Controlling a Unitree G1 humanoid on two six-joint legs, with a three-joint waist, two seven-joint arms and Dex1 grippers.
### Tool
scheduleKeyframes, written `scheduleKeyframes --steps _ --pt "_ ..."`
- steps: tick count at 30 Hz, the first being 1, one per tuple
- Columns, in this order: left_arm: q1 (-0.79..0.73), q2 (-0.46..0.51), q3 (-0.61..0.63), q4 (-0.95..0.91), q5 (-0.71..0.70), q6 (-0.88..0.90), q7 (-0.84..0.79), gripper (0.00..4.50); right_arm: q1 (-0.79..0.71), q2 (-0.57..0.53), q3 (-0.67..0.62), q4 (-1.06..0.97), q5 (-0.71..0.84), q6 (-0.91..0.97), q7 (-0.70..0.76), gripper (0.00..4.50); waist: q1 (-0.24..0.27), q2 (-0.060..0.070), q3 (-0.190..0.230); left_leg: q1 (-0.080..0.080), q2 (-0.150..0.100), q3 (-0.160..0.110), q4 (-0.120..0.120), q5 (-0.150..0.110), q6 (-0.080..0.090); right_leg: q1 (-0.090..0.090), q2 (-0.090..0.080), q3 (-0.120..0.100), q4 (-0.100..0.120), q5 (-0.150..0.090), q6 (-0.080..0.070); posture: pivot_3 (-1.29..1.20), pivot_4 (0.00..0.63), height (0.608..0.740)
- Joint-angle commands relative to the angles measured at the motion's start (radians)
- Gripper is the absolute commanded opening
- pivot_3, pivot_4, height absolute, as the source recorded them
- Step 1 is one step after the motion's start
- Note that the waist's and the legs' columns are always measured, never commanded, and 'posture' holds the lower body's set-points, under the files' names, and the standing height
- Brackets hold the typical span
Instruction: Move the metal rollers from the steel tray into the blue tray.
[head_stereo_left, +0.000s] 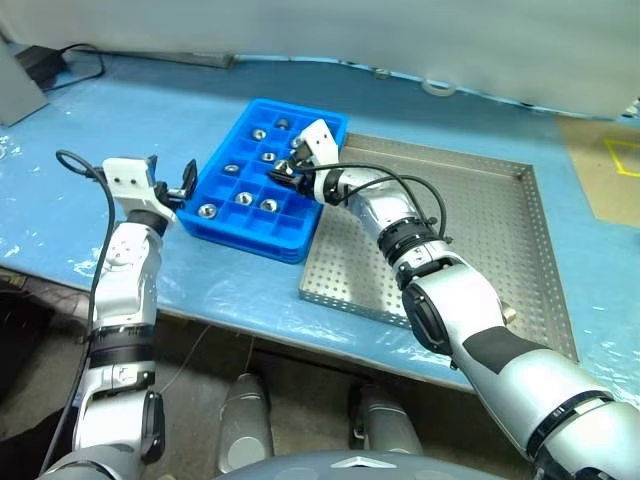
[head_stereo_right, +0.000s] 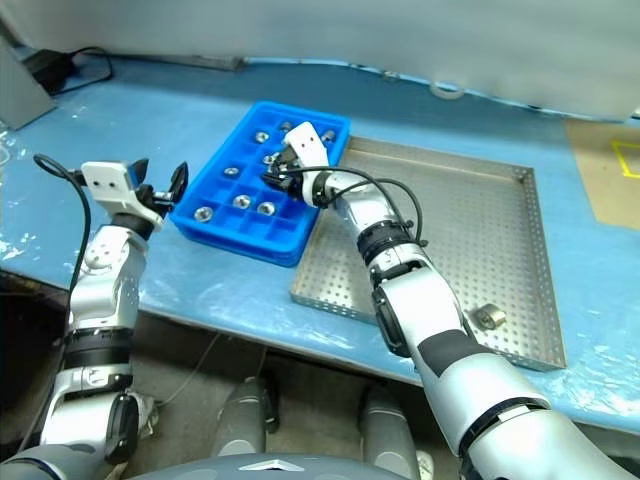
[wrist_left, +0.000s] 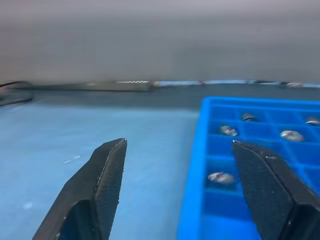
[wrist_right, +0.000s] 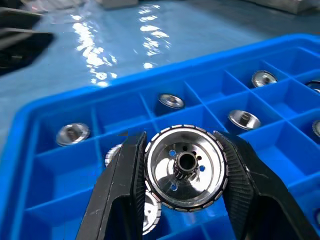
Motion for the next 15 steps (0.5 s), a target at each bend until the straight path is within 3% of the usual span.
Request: scheduleKeyframes --steps 1,10,15 --pt "0.018 0.004 0.010 -0.108 -0.012 0.024 0.017 3.61 -0.052 -0.015 -0.003 0.043 -0.053 -0.097 -0.070 1.65 0.007 0.000 0.000 0.000 0.000 0.000 0.000 0.000 0.000 0.000 0.000 0.000 0.000 0.000 0.000 -0.04 0.150 0.740" --pt "0.025 0.008 -0.004 -0.132 -0.012 0.054 0.008 3.61 -0.057 -0.048 -0.024 0.097 -0.107 -0.112 -0.116 1.65 -0.004 0.000 0.000 0.004 0.002 -0.004 -0.002 0.006 -0.009 -0.003 0.003 0.002 0.007 0.000 0.001 -0.07 0.150 0.740" --pt "-0.007 0.008 -0.022 -0.097 -0.008 0.051 -0.011 3.61 -0.046 -0.063 -0.073 0.091 -0.084 -0.108 -0.110 3.36 -0.007 0.000 0.000 0.003 0.002 -0.004 -0.002 0.006 -0.009 -0.004 0.004 0.003 0.007 0.000 0.001 -0.10 0.150 0.740"
